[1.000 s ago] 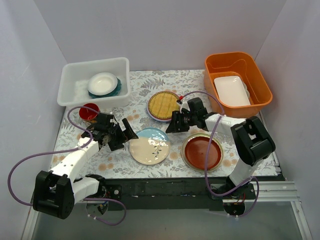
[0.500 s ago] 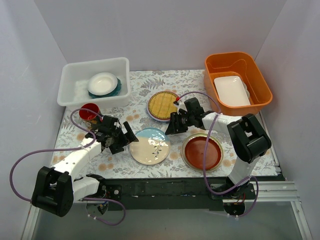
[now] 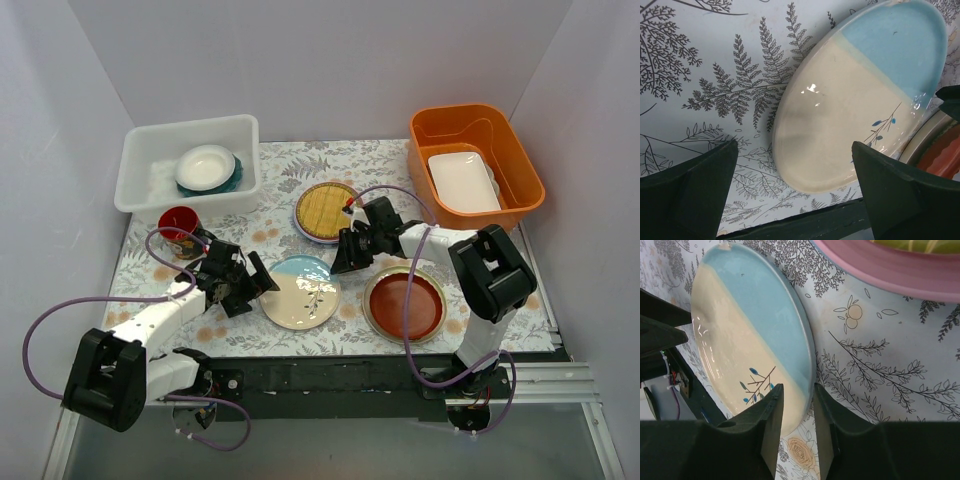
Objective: Place the plates into the plastic bin on the countertop
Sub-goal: Pick up the plate at the center of the board.
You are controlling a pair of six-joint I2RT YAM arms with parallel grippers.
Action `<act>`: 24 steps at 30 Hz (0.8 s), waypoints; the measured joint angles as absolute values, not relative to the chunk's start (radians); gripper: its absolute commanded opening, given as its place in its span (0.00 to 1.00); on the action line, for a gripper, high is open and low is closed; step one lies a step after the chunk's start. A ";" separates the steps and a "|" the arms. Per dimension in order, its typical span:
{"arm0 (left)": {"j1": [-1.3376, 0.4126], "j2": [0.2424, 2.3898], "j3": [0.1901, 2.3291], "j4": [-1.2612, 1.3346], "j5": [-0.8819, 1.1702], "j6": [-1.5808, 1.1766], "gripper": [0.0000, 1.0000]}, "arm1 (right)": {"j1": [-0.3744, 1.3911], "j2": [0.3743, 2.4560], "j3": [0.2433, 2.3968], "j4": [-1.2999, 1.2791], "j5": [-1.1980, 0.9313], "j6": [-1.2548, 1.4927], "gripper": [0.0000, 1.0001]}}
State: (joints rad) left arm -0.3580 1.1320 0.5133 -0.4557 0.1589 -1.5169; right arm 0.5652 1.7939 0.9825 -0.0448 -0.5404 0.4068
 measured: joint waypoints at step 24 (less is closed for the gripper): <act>-0.372 1.109 0.443 -0.294 0.190 -1.576 0.90 | 0.585 1.865 1.032 -0.091 -0.500 0.402 0.01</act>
State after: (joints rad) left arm -0.3717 1.1088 0.4431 -0.2939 0.1902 -1.5764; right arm 0.5850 1.8648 1.0325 -0.0914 -0.4999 0.4015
